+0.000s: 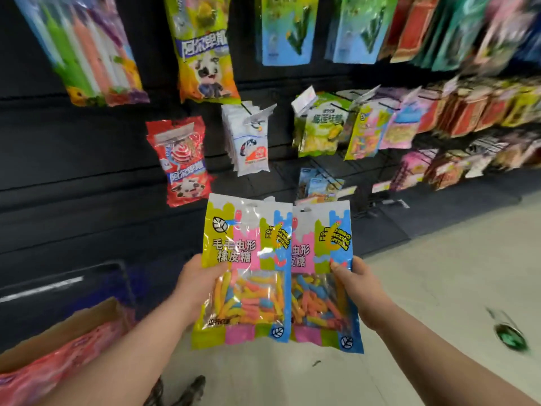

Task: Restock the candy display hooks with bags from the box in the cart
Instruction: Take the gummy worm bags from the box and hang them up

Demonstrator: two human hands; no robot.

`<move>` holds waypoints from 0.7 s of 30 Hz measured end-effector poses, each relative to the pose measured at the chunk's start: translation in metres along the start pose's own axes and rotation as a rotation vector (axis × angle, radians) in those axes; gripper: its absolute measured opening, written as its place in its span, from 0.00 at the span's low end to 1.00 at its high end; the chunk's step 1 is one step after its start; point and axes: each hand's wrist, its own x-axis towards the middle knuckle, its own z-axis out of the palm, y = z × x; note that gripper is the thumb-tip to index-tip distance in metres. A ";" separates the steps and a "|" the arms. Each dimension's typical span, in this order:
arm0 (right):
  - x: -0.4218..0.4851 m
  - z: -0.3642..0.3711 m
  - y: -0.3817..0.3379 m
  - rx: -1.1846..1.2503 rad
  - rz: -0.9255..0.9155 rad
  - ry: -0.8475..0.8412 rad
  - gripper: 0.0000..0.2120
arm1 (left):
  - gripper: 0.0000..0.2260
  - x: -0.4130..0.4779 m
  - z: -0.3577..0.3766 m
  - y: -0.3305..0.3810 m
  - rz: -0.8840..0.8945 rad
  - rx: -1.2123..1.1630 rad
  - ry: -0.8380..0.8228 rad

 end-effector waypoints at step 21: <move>0.033 -0.193 -0.036 0.262 -0.054 0.352 0.04 | 0.08 0.052 0.234 0.055 0.089 0.092 -0.392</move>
